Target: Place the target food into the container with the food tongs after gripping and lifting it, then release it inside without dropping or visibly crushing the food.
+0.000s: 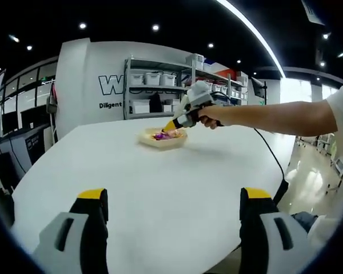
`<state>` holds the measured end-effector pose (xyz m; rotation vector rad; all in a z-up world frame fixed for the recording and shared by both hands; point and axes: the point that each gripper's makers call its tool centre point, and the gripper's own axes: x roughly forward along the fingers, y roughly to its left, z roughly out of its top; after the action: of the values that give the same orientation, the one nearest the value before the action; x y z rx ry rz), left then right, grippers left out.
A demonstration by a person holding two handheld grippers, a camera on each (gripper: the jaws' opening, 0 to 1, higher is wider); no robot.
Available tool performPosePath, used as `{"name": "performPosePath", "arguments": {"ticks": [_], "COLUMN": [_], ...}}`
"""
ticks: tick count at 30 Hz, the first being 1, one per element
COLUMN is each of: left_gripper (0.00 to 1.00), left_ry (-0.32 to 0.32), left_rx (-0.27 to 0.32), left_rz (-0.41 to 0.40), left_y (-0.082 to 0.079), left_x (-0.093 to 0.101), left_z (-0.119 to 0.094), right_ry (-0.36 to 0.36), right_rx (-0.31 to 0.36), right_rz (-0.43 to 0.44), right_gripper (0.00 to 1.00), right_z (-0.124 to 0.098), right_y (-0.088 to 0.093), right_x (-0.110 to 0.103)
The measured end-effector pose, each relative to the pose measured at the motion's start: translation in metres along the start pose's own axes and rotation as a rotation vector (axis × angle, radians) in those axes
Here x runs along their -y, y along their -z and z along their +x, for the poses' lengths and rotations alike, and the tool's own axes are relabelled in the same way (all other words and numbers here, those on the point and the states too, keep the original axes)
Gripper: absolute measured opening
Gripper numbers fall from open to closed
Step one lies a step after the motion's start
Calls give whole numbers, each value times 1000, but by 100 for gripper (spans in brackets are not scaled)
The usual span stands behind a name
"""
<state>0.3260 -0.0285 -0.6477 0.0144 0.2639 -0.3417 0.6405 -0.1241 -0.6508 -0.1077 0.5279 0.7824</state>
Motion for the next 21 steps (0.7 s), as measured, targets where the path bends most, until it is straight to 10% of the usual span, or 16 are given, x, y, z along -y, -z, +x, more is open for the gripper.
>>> {"name": "performPosePath", "arguments": {"ticks": [21], "left_gripper": [94], "left_ry": [49], "left_rx": [7], "left_rz": [7], "left_y": [-3], "left_x": [28], "left_z": [12], "right_ry": [-70], "right_rx": [25], "right_rz": [37], "right_gripper": [19], "right_z": [-54], "right_y": [7], "right_x": [-6]}}
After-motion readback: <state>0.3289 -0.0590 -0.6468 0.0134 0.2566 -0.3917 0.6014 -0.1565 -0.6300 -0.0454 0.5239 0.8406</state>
